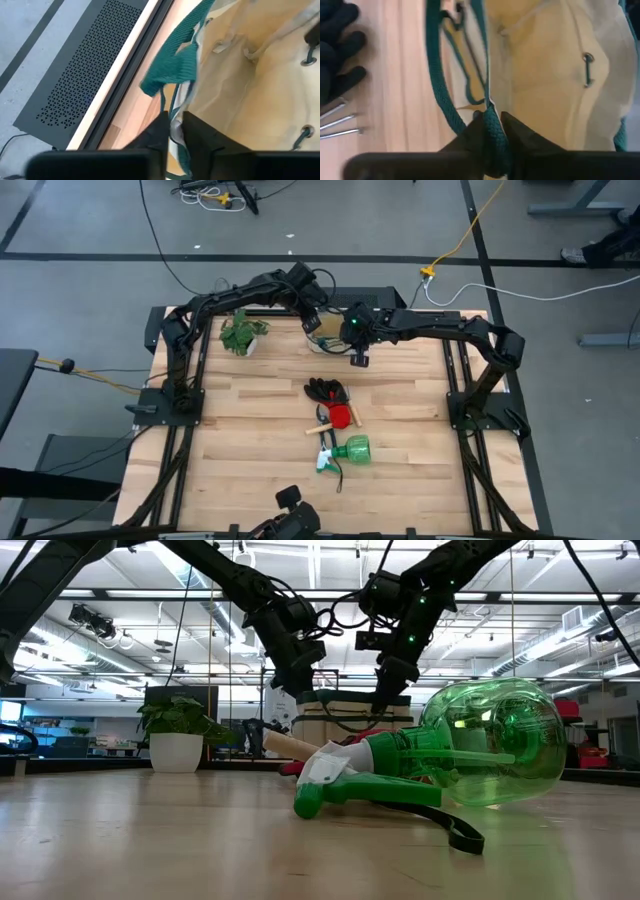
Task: Pick & Place Garden tools in Gardening bag
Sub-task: Prepare the gardening bag
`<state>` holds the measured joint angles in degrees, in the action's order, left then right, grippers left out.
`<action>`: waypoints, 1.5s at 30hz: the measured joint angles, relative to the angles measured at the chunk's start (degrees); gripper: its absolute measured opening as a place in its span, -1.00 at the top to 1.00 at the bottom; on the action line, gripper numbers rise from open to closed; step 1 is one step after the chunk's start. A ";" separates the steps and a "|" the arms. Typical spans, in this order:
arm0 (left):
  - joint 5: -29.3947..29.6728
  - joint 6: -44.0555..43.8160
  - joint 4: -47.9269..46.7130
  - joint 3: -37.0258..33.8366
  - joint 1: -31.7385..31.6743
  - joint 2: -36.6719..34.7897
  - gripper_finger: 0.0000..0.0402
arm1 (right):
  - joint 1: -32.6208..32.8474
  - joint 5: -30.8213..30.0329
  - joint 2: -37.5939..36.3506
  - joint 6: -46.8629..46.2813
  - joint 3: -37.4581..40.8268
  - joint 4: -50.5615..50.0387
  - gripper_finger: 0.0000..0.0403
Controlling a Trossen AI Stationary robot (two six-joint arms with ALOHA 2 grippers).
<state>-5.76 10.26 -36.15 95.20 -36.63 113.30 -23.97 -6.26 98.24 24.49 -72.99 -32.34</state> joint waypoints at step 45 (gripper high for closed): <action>2.38 -6.56 1.47 -0.02 0.12 -0.02 0.93 | 10.95 9.32 -0.07 -7.01 -6.12 -10.71 1.00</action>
<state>-3.38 3.70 -34.68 95.18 -36.51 113.27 -13.02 3.06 98.17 17.48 -79.11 -43.05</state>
